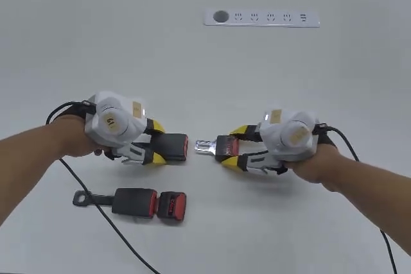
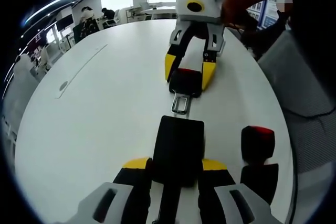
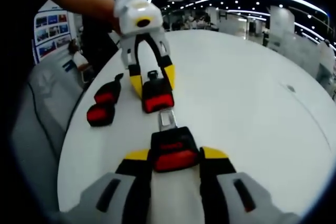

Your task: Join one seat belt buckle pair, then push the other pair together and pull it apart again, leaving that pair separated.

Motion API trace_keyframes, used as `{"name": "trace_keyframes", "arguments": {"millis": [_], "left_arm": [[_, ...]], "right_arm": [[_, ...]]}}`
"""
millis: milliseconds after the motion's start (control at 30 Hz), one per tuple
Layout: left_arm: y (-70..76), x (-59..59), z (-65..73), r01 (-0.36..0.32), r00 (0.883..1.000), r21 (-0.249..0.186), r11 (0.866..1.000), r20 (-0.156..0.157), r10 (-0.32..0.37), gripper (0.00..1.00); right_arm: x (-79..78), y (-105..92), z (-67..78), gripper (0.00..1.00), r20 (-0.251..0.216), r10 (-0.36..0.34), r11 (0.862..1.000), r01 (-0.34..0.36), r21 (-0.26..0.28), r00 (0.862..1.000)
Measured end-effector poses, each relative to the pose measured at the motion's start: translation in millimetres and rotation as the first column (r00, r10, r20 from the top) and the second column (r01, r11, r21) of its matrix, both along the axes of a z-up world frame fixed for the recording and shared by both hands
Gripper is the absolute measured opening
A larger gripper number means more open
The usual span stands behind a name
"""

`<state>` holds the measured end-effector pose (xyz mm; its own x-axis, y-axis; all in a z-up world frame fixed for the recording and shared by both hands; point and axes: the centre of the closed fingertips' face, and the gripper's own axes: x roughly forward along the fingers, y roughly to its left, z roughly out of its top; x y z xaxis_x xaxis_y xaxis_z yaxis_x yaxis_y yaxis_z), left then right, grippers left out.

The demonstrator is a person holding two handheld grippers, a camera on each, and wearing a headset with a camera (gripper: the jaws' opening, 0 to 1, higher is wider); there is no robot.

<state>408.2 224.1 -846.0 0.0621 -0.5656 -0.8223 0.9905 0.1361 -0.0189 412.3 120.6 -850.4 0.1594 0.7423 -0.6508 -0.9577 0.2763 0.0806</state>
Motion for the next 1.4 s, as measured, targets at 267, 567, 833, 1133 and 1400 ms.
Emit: {"name": "trace_keyframes", "arguments": {"millis": [267, 567, 833, 1133, 1400], "left_arm": [[-1.9, -0.5, 0.4, 0.026, 1.0, 0.02, 0.999, 0.003, -0.026, 0.35], [-3.6, -2.1, 1.0, 0.057, 0.998, 0.043, 0.997, 0.006, -0.058, 0.34], [-0.9, 0.7, -1.4, 0.079, 0.997, 0.066, 0.995, 0.007, -0.08, 0.34], [-0.9, 1.3, -3.9, 0.104, 0.994, 0.079, 0.991, 0.01, -0.105, 0.33], [-1.3, 1.7, -5.3, 0.118, 0.993, 0.089, 0.989, 0.011, -0.119, 0.33]], "right_arm": [[-3.8, 25.5, -0.8, 0.35, -0.009, 0.044, 0.999, -0.044, 0.002, 0.999], [-5.4, 31.9, -1.1, 0.35, -0.018, 0.044, 0.999, -0.044, -0.019, 0.999], [-4.3, 35.2, -0.6, 0.35, -0.031, 0.039, 0.999, -0.04, -0.037, 0.999], [-3.4, 47.9, -1.0, 0.35, -0.036, 0.039, 0.998, -0.041, -0.054, 0.999], [-2.5, 51.2, -0.9, 0.35, -0.048, 0.005, 0.997, -0.009, -0.078, 0.999]]}}
